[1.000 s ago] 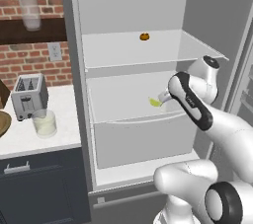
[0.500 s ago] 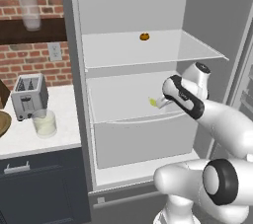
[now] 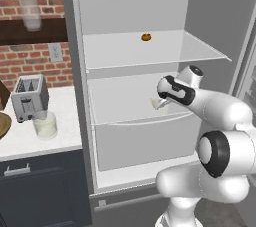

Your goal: Grab a lemon wedge from the fridge and one ice cube from the ice bowl, and put them in the glass of lemonade.

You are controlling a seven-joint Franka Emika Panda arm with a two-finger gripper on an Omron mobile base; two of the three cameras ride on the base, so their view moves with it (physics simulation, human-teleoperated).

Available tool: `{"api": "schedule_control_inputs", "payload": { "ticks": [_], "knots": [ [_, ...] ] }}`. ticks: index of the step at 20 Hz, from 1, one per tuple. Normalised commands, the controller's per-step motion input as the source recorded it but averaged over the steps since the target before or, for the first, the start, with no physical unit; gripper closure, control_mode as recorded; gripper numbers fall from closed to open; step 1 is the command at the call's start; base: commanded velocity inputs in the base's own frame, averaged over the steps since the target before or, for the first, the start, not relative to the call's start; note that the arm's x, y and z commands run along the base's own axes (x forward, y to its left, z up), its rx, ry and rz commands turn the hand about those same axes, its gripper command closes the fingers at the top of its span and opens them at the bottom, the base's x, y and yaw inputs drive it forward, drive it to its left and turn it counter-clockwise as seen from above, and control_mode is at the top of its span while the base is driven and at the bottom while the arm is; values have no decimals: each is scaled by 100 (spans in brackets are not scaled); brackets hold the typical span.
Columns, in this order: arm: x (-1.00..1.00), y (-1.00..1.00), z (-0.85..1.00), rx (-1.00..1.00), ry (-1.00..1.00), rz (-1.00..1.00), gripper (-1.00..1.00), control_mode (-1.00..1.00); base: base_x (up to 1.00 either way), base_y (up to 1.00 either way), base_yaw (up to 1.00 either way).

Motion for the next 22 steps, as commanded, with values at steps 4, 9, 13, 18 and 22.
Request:
{"api": "schedule_control_inputs", "payload": {
  "ticks": [4, 9, 13, 18, 22],
  "knots": [
    [9, 10, 0, 0, 1, 0, -100, -100, 0, 0, 0],
    [14, 16, -6, 0, 0, 0, -100, -100, 0, 0, 0],
    [18, 6, -23, 0, 0, 0, -100, -100, 0, 0, 0],
    [6, 0, -24, 0, 0, 0, -100, -100, 0, 0, 0],
    [5, 0, -13, 0, 0, 0, -100, -100, 0, 0, 0]
  ]
}}
